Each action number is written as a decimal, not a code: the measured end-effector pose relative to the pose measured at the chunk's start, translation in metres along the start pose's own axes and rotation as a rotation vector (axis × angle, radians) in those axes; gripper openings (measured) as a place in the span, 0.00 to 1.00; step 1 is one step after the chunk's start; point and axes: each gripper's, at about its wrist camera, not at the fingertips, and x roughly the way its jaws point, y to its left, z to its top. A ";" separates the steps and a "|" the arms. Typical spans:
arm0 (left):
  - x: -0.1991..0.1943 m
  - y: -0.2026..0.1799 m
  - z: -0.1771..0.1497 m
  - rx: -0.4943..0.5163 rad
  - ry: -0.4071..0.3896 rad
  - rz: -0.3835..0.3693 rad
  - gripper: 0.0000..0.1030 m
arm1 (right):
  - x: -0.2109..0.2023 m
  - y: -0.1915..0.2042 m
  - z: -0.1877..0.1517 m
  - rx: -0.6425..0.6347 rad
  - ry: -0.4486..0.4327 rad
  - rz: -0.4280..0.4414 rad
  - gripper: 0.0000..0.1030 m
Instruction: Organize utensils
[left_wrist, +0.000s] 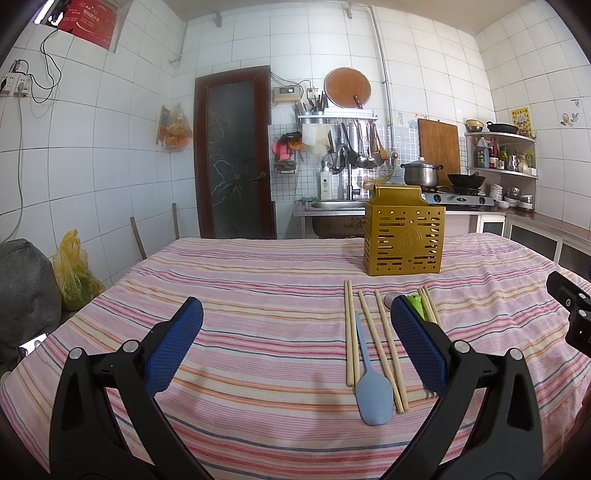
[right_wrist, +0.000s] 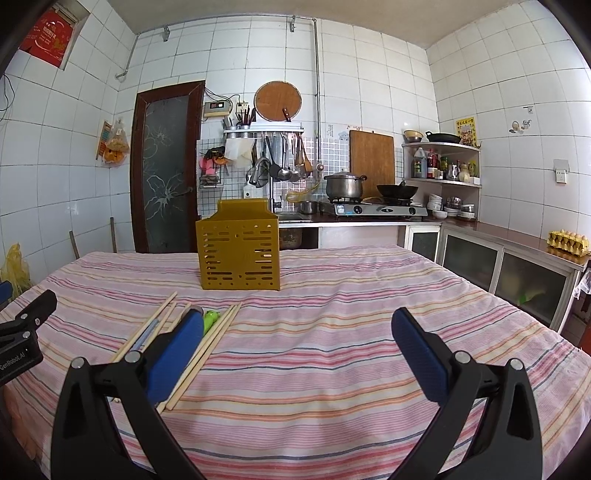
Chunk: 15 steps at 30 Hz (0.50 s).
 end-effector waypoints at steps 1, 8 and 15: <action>0.000 0.000 0.000 0.000 0.000 0.000 0.95 | -0.001 0.000 0.000 0.000 0.001 0.000 0.96; -0.001 -0.001 0.002 0.001 -0.001 0.000 0.95 | 0.000 0.000 0.000 0.002 0.001 -0.003 0.96; -0.002 0.000 0.002 0.001 0.000 -0.001 0.95 | 0.002 0.001 0.000 0.004 -0.001 -0.005 0.96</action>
